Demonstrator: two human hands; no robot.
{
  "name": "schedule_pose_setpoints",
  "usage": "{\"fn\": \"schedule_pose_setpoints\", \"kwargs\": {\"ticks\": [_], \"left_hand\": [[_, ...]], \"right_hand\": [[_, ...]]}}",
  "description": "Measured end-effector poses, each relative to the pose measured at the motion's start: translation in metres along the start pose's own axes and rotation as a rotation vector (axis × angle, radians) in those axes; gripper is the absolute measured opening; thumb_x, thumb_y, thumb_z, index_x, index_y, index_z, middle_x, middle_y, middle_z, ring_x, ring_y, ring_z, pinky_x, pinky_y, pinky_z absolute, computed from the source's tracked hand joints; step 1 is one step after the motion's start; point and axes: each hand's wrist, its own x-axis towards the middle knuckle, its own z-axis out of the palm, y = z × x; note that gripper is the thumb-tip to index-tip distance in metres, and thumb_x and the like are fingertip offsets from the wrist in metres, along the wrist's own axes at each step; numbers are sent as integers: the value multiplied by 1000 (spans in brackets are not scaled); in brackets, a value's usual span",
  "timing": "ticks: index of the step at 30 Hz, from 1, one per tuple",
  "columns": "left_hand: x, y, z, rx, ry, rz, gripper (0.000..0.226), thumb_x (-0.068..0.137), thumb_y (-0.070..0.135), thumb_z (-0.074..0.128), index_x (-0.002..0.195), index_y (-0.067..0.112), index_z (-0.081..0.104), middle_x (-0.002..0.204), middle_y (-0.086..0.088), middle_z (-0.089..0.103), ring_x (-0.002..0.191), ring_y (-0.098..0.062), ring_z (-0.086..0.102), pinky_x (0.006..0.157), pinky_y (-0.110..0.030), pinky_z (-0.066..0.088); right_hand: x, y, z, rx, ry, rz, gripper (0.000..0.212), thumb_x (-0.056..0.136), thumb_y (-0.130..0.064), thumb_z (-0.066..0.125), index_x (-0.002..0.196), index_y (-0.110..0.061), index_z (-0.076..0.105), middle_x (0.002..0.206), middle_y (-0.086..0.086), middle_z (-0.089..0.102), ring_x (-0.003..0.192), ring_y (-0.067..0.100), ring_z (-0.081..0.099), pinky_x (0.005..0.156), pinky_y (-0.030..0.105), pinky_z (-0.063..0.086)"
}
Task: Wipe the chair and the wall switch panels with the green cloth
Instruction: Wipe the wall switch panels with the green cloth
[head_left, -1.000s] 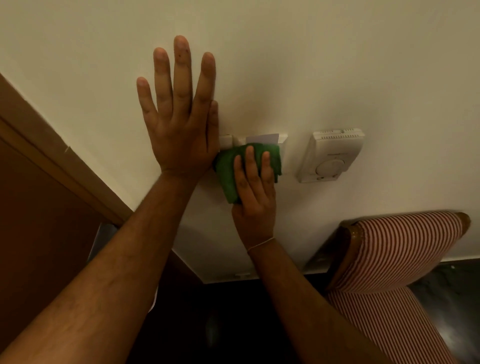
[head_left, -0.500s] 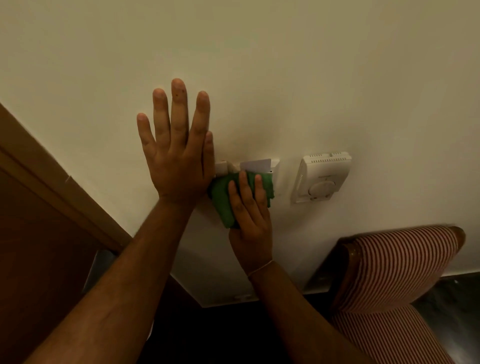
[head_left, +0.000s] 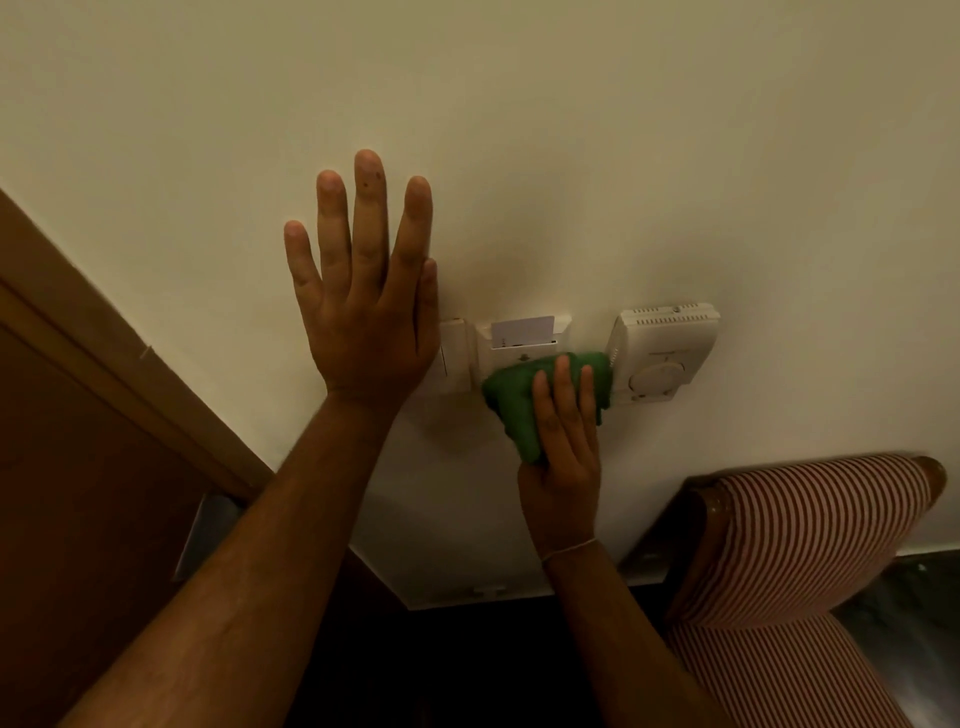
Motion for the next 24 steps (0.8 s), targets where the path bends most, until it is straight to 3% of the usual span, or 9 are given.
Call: {"fn": "schedule_pose_setpoints", "kwargs": {"ticks": [5, 8, 11, 16, 19, 21, 24], "left_hand": [[2, 0, 0, -10, -8, 1, 58, 120, 33, 39, 175, 24, 24, 176, -15, 27, 166, -37, 18, 140, -49, -2], [1, 0, 0, -15, -7, 4, 67, 119, 33, 38, 180, 28, 11, 178, -13, 22, 174, -31, 7, 140, -50, -1], [1, -1, 2, -33, -6, 6, 66, 120, 35, 36, 179, 30, 7, 180, -10, 16, 173, -20, -9, 140, -50, -1], [1, 0, 3, -16, -10, 17, 64, 120, 36, 31, 179, 28, 8, 184, -8, 11, 173, -21, -8, 140, -52, 1], [3, 1, -2, -12, -32, 28, 65, 121, 36, 33, 179, 29, 5, 187, 3, -12, 173, -21, -12, 140, -51, -3], [6, 3, -8, -19, -89, 9, 67, 121, 37, 33, 179, 31, 0, 184, 6, -21, 172, -19, -18, 140, -49, -10], [6, 6, -20, -51, -200, -19, 69, 121, 38, 31, 178, 33, -8, 182, 8, -28, 170, -17, -27, 138, -45, -18]], "right_hand": [[14, -10, 3, 72, 48, -6, 68, 102, 9, 60, 161, -13, 34, 171, 4, 30, 164, 33, 20, 135, 49, 21], [22, -20, 10, 76, 86, -20, 78, 99, 14, 62, 164, -20, 33, 175, -3, 25, 164, 35, 20, 135, 49, 19], [14, -26, 21, 18, 8, -108, 58, 109, 3, 47, 163, -16, 34, 175, 0, 25, 165, 32, 20, 135, 49, 18], [-8, -7, 18, -101, -150, -219, 46, 115, -13, 42, 160, -15, 35, 166, 3, 38, 166, 22, 16, 136, 42, 20], [-6, -7, 9, -66, -187, -163, 43, 118, -21, 30, 155, -10, 46, 164, 7, 43, 166, 22, 17, 132, 49, 31], [0, -19, -3, -23, -253, -128, 44, 118, -20, 27, 157, -11, 44, 167, 7, 38, 165, 23, 15, 126, 59, 39], [22, -34, -31, 56, -294, -139, 52, 108, -7, 37, 160, -12, 35, 172, 5, 28, 166, 25, 12, 127, 63, 34]]}}
